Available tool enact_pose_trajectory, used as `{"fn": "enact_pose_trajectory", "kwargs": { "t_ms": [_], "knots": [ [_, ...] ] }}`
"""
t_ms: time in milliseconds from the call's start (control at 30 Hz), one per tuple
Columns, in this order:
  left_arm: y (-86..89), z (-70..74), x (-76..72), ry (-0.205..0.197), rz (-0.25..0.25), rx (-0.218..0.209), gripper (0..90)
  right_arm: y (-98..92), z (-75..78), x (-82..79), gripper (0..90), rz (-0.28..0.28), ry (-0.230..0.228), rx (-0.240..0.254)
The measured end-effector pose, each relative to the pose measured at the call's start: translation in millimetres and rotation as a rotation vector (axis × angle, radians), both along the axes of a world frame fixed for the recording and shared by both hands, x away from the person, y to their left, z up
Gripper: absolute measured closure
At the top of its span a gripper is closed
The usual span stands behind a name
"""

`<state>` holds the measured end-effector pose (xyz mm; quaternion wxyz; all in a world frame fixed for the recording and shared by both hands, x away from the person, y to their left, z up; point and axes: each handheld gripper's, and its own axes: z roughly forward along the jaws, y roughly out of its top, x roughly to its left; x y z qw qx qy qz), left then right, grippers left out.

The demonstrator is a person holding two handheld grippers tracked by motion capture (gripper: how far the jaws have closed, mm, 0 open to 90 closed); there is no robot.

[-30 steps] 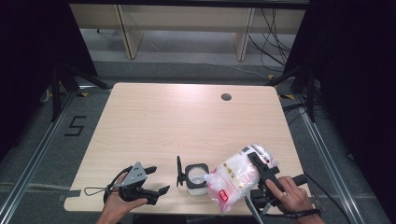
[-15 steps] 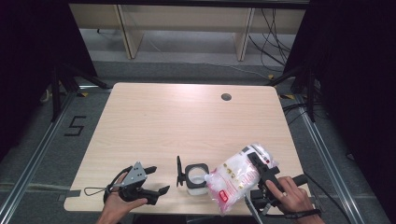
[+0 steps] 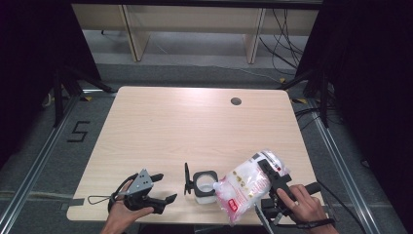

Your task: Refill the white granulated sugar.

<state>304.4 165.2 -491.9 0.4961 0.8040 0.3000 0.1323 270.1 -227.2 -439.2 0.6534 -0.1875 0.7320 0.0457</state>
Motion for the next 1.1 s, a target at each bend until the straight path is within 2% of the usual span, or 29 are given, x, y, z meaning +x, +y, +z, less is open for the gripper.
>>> {"fn": "enact_pose_trajectory", "kwargs": {
  "t_ms": [67,100,133,233,333,400,467,500,533,600,667,700,767,867,900,1067,1100],
  "knots": [
    [0.1,-0.1,0.8,0.000,-0.003,-0.001,15.8,0.1,0.9,-0.3,40.2,-0.003,-0.001,0.000],
    [-0.2,-0.2,0.5,0.000,0.000,-0.003,15.8,-0.6,-0.8,-0.8,40.2,-0.018,0.013,0.022],
    [-0.4,-0.4,0.4,0.002,-0.003,-0.002,15.8,0.1,1.7,-0.4,40.2,-0.003,0.003,-0.004],
    [-1.0,-0.7,0.1,0.017,0.001,-0.006,15.8,0.1,0.2,0.1,40.2,-0.002,0.001,0.002],
    [-1.1,-0.8,-0.3,0.012,0.005,-0.008,15.8,-0.2,-0.1,0.5,40.2,0.004,0.002,0.005],
    [0.1,0.0,0.5,0.002,0.004,0.007,15.8,-0.5,-0.9,1.4,40.2,0.021,-0.010,0.021],
    [0.2,-0.2,1.5,-0.008,-0.014,0.005,15.8,-0.8,-0.8,1.6,40.2,0.025,-0.006,0.026],
    [-1.0,-0.8,-0.3,0.013,0.004,-0.011,15.8,-0.9,-0.4,1.3,40.2,0.019,0.001,0.023],
    [-0.8,-0.8,0.2,0.013,0.002,-0.008,15.8,-0.6,0.8,0.4,40.2,0.002,0.018,0.014],
    [-1.3,-0.9,0.1,0.014,0.008,-0.018,15.8,-0.7,0.6,0.8,40.2,0.007,0.012,0.022],
    [0.0,-0.3,0.4,0.000,-0.001,-0.001,15.8,-0.7,0.6,0.8,40.2,0.010,0.011,0.019],
    [0.3,-0.2,1.3,-0.008,-0.009,0.003,15.8,-1.3,-0.9,0.9,40.2,0.009,0.015,0.035],
    [0.5,0.1,1.6,-0.008,-0.010,0.005,15.8,-0.7,0.7,0.7,40.2,0.009,0.009,0.018],
    [-0.1,-0.3,0.4,0.000,-0.001,-0.002,15.8,-1.3,-0.6,1.0,40.2,0.014,0.011,0.033],
    [0.5,0.0,1.7,-0.010,-0.011,0.006,15.8,-1.7,-0.7,-0.8,40.2,-0.016,0.024,0.040],
    [0.2,-0.1,0.5,0.000,0.001,-0.002,15.8,-1.9,2.0,1.2,40.2,0.006,0.018,0.042],
    [0.2,-0.1,0.9,-0.001,-0.001,-0.002,15.8,-2.5,0.2,1.0,40.2,-0.010,0.035,0.068]
  ]
}}
